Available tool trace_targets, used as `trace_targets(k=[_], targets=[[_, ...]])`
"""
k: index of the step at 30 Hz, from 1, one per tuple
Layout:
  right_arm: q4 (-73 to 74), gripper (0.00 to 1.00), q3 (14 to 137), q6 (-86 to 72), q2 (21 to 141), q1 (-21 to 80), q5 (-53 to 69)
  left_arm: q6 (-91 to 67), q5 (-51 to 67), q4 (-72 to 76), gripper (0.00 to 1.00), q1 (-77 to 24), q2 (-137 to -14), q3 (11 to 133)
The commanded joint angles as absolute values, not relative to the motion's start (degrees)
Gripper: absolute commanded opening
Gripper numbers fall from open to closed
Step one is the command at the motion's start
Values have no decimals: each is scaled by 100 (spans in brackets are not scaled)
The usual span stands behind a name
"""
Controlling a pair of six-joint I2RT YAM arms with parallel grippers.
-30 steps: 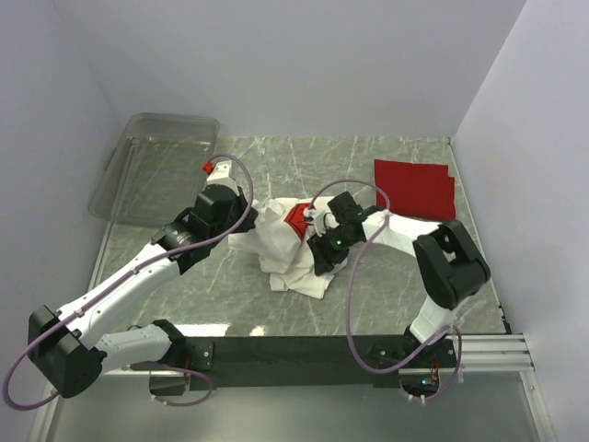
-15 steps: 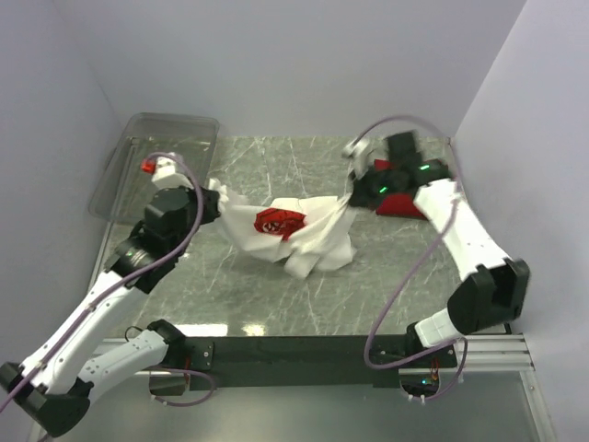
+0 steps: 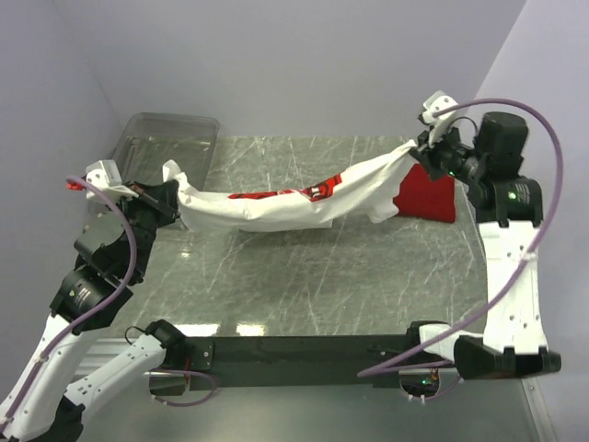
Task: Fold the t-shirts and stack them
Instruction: Flatten the tshirt out
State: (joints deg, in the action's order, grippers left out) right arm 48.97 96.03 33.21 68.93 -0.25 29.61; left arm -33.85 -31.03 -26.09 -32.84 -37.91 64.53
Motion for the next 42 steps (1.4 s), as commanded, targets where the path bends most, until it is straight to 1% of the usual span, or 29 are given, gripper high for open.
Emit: trace_targets(k=[1, 6, 7, 12, 15, 20, 23, 24, 27, 28, 30, 33, 35, 38, 40, 41, 42], targets=[[4184, 0, 9782, 3147, 6338, -245, 2813, -3287, -3375, -2619, 0, -3261, -3683, 6618], [3780, 0, 9957, 2665, 5907, -457, 2725, -3208, -3094, -2189, 0, -3269, -3542, 6583], [3823, 0, 10245, 2576, 5924, -492, 2716, -3165, -3076, -2110, 0, -3261, -3542, 6635], [3683, 0, 10810, 1874, 6064, -642, 2777, -2743, -3085, -1339, 0, -3261, -3744, 7153], [3464, 0, 10986, 1505, 6414, -642, 2952, -2435, -3216, -977, 1, -3261, -4173, 7487], [3235, 0, 11206, 968, 7100, -642, 3225, -2075, -3155, -564, 0, -3252, -5263, 8112], [3059, 0, 11600, 651, 7636, -633, 3252, -1978, -3156, -264, 0, -3138, -5843, 8463], [3059, 0, 11950, 537, 7925, -633, 3208, -2004, -3042, -220, 0, -3077, -5993, 8586], [2875, 0, 12435, 361, 8226, -633, 2971, -2127, -2770, -185, 0, -2857, -6450, 9218], [2813, 0, 12480, 343, 8218, -633, 2953, -2153, -2708, -167, 0, -2796, -6590, 9516], [2742, 0, 12550, 369, 8166, -633, 2883, -2110, -2628, -79, 0, -2777, -6653, 9737], [2786, 0, 12376, 483, 7938, -650, 2856, -1960, -2593, -61, 0, -2769, -6601, 10002], [2839, 0, 12174, 614, 7779, -694, 2883, -1960, -2540, -44, 0, -2769, -6364, 9932], [3005, 0, 11578, 895, 7428, -782, 3005, -2135, -2400, -70, 0, -2777, -5846, 9520], [3207, 0, 11243, 1185, 7050, -843, 3190, -2433, -2216, -333, 1, -2769, -5365, 9011], [3234, 0, 10771, 1526, 6892, -870, 3234, -2539, -2145, -438, 0, -2769, -5196, 8791], [3252, 0, 10514, 1703, 6560, -870, 3217, -2766, -2101, -692, 1, -2769, -4838, 8319]])
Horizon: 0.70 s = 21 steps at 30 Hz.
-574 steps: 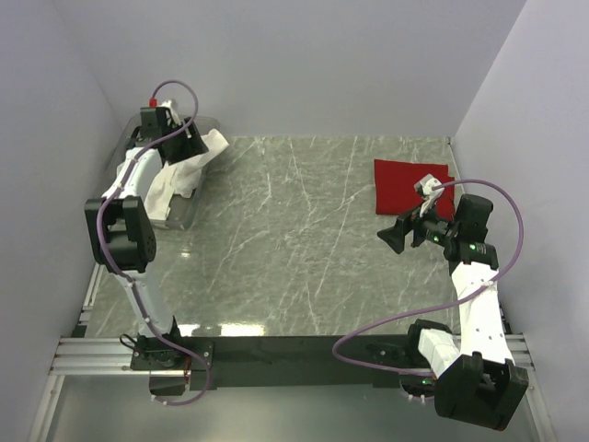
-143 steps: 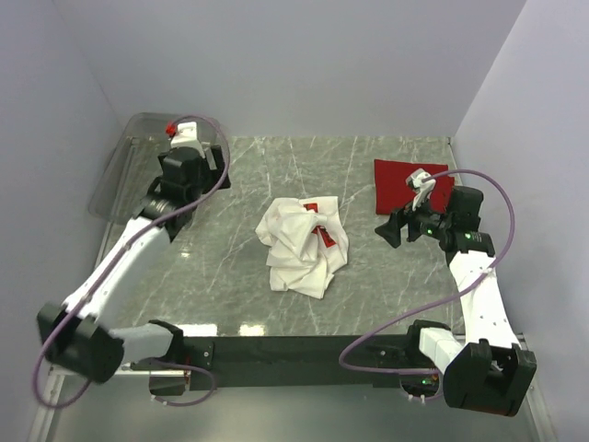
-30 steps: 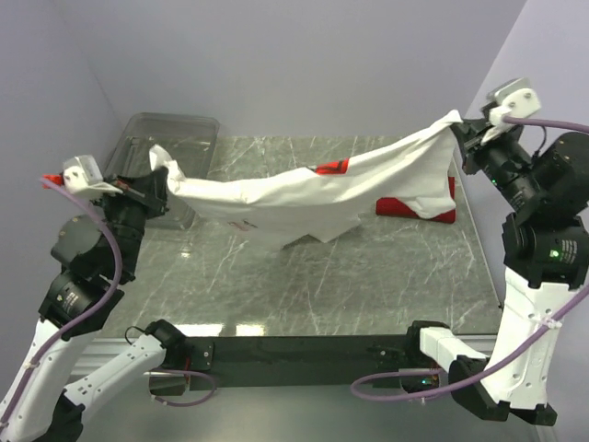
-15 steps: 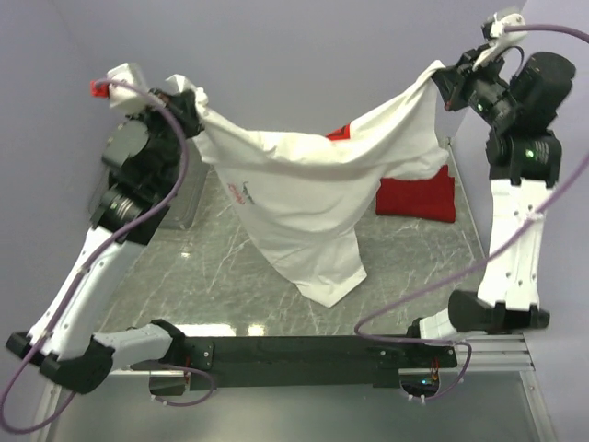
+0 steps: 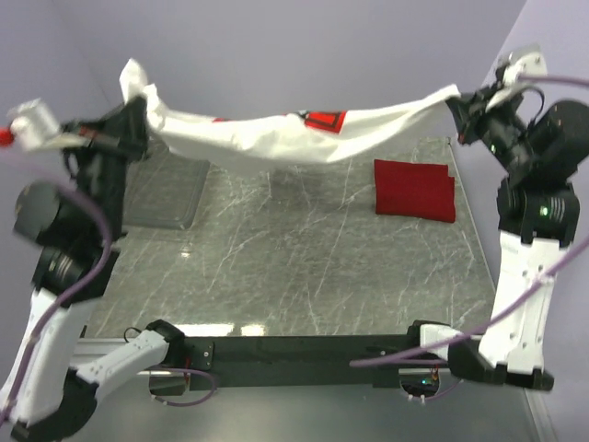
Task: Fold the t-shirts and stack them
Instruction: Flatten the tshirt out
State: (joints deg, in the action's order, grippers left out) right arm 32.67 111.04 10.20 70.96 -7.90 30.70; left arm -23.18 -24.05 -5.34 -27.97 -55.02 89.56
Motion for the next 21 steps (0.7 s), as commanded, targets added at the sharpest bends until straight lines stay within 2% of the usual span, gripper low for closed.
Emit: trace_targets(k=[1, 7, 8, 10, 14, 21], targets=[[3304, 0, 10286, 1862, 6409, -879, 3191, -2882, -2074, -807, 0, -2777, -4651, 8071], [4305, 0, 8660, 2881, 5845, -888, 3339, -3901, -1680, -1704, 1, -2769, -3640, 6015], [4324, 0, 8066, 2944, 5801, -888, 3366, -4172, -1383, -1696, 1, -2769, -3569, 5403], [4202, 0, 7160, 3110, 5853, -879, 3349, -4481, -1056, -1644, 1, -2769, -3489, 4819], [4095, 0, 6208, 3383, 6448, -826, 3419, -5210, -449, -1328, 1, -2769, -3665, 3432], [5369, 2, 6188, 4508, 7962, -580, 3279, -5423, -431, -1362, 1, -2777, -3832, 2944]])
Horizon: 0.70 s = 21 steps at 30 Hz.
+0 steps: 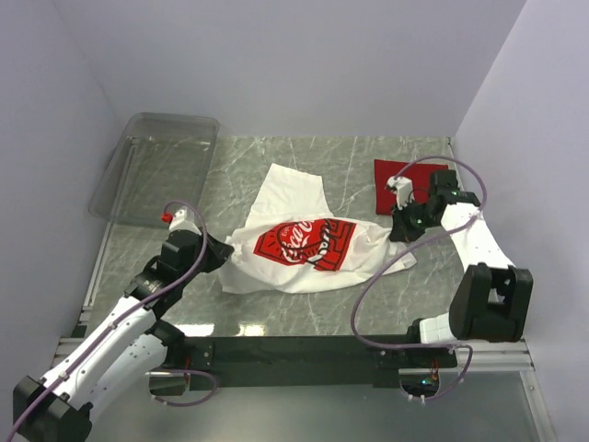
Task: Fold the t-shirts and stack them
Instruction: Flatten the tshirt out
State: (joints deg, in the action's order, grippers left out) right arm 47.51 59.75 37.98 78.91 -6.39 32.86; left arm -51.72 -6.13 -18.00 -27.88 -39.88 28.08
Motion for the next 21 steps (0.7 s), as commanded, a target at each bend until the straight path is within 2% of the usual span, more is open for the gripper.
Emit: trace_targets(k=[1, 3, 4, 5, 6, 7, 8, 10, 13, 18, 21], targets=[[5318, 7, 6100, 4544, 7937, -571, 3165, -5397, -431, -1432, 3, -2769, -3806, 2927], [5186, 19, 5977, 4526, 7797, -571, 2770, -5353, -422, -1642, 12, -2769, -3701, 2892], [5012, 38, 5890, 4439, 7604, -571, 2638, -5318, -387, -1696, 16, -2769, -3657, 2874], [4923, 48, 5871, 4386, 7498, -571, 2480, -5309, -387, -1783, 22, -2777, -3578, 2883], [4826, 59, 5836, 4325, 7401, -580, 2217, -5282, -387, -1923, 39, -2777, -3534, 2900], [4608, 77, 5775, 4194, 7183, -571, 2050, -5256, -395, -2003, 48, -2777, -3498, 2935], [4423, 82, 5740, 4131, 7059, -563, 1804, -5160, -465, -2152, 61, -2769, -3402, 3040], [4438, 86, 5704, 4227, 6813, -562, 1758, -5054, -571, -2293, 70, -2769, -3323, 3198], [4929, 86, 5617, 5016, 6619, -562, 2099, -4791, -799, -2504, 79, -2777, -3191, 3672], [5589, 82, 4949, 6931, 6241, -563, 2487, -4333, -975, -2707, 82, -2769, -3182, 3990], [5625, 82, 4589, 7320, 5925, -562, 2750, -4175, -1037, -2742, 84, -2769, -3147, 4069]])
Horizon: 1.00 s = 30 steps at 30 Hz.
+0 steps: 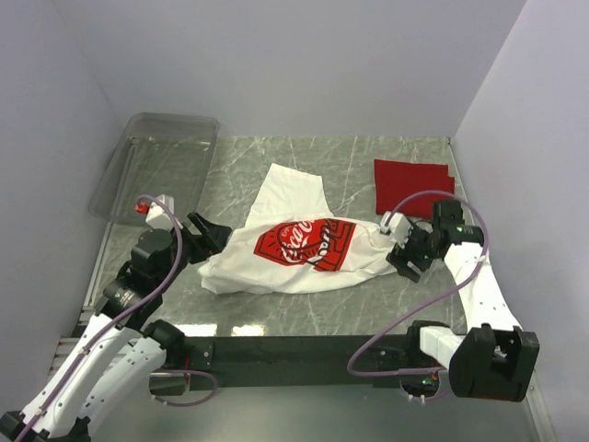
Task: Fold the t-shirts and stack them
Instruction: Flatten the tshirt out
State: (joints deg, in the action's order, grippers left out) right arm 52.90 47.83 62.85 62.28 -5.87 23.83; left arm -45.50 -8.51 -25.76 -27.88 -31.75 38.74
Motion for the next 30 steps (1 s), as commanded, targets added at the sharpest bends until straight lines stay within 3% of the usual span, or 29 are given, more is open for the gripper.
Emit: trace_targets(k=[1, 7, 13, 21, 25, 30], targets=[[5634, 82, 4597, 7356, 5828, -554, 2829, -4123, -1046, -2725, 84, -2777, -3146, 4078], [5362, 77, 5246, 6339, 6204, -492, 3251, -3842, -643, -1795, 90, -2777, -3690, 4060], [4712, 76, 6081, 4476, 6706, -483, 3867, -3481, -116, -783, 89, -2646, -6137, 5024], [3464, 76, 5889, 2797, 6960, -492, 4236, -3041, 1045, -913, 72, -2066, -9410, 7536], [3182, 76, 5722, 2549, 7031, -510, 4237, -2848, 959, -1283, 69, -1873, -11034, 8638], [3076, 76, 5572, 2540, 7075, -536, 4306, -2953, 967, -1520, 65, -1653, -12180, 9683]])
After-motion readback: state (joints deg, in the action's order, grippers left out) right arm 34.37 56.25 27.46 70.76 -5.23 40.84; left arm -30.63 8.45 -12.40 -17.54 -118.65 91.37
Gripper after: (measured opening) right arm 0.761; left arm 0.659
